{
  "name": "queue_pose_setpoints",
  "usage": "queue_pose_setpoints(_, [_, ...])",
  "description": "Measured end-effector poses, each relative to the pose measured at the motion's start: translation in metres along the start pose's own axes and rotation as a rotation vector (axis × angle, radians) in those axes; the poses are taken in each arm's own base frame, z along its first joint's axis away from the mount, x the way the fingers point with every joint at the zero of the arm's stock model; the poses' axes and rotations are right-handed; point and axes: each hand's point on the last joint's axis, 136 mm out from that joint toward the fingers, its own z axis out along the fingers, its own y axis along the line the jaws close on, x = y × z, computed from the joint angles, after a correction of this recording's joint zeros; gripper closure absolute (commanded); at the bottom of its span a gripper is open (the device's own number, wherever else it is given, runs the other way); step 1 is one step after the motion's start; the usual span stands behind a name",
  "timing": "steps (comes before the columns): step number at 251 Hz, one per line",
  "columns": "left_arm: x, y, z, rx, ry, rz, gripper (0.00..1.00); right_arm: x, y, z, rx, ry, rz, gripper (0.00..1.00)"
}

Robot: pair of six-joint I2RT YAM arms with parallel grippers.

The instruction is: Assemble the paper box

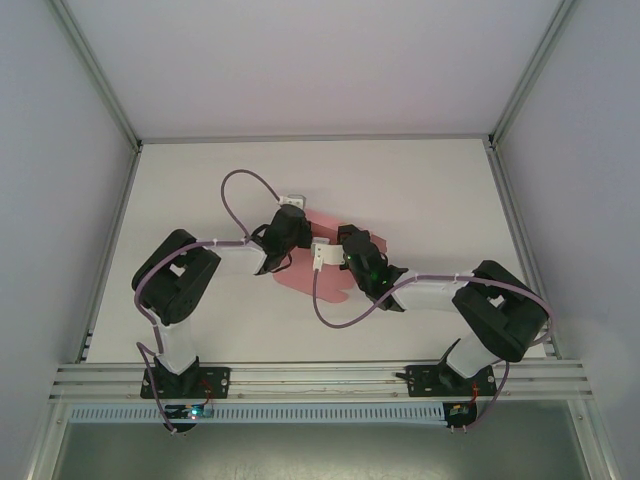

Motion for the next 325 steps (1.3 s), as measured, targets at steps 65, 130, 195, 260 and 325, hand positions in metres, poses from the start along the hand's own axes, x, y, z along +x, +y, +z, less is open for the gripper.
queue_pose_setpoints(65, [0.003, 0.005, -0.004, -0.102, 0.017, -0.05, 1.0, -0.004, 0.001, -0.001, -0.011, -0.011, 0.019, 1.0])
queue_pose_setpoints(130, [0.006, 0.012, -0.01, -0.216, 0.014, -0.026, 1.0, -0.008, 0.006, -0.002, -0.03, -0.03, 0.02, 1.0])
queue_pose_setpoints(195, [0.007, 0.016, -0.011, -0.247, 0.015, -0.023, 1.0, -0.01, 0.007, -0.002, -0.039, -0.04, 0.033, 1.0])
queue_pose_setpoints(260, [0.006, 0.014, -0.009, -0.26, 0.024, 0.009, 1.0, -0.01, 0.007, -0.001, -0.045, -0.036, 0.046, 1.0])
queue_pose_setpoints(325, [0.007, 0.014, -0.014, -0.171, -0.014, 0.063, 1.0, -0.01, 0.002, 0.003, -0.054, -0.043, 0.127, 0.83])
